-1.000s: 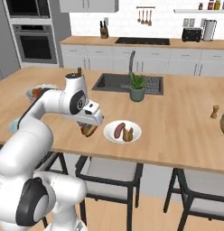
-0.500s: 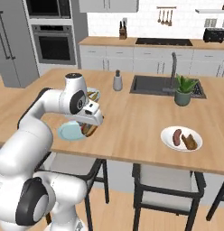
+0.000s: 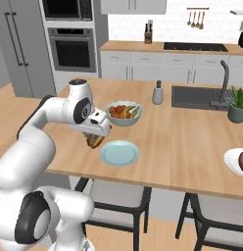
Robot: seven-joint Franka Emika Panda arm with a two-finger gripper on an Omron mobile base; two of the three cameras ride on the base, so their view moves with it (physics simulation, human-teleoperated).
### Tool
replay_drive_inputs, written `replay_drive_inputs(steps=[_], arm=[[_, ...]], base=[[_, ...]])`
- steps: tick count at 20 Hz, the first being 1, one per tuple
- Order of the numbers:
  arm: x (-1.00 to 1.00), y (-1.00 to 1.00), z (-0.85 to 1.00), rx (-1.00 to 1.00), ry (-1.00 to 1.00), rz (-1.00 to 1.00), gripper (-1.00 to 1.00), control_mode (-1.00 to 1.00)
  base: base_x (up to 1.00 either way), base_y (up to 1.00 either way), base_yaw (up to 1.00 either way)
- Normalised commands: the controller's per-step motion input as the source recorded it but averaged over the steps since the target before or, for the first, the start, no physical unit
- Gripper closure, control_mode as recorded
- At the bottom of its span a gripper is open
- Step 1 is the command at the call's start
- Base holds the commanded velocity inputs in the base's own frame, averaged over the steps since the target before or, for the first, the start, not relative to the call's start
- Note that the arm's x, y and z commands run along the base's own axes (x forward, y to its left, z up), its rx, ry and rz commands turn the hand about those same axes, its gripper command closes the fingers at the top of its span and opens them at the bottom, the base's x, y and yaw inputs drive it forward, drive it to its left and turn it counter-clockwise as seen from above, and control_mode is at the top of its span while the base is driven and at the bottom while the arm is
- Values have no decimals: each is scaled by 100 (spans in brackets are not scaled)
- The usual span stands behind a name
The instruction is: Place one bun and one sausage from the bowl on each plate.
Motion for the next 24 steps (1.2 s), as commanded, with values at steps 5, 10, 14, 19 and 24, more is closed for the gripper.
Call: replay_drive_inputs(steps=[5,10,14,19,24], arm=[[0,0,0,0,0,0,100,100],[64,-14,-26,1,0,0,100,-100],[99,-46,-55,4,0,0,100,-100],[59,-53,-50,4,2,0,100,-100],[5,-45,-34,1,7,0,100,-100]], base=[[54,0,0],[11,0,0],[0,0,0],[0,0,0],[0,0,0]])
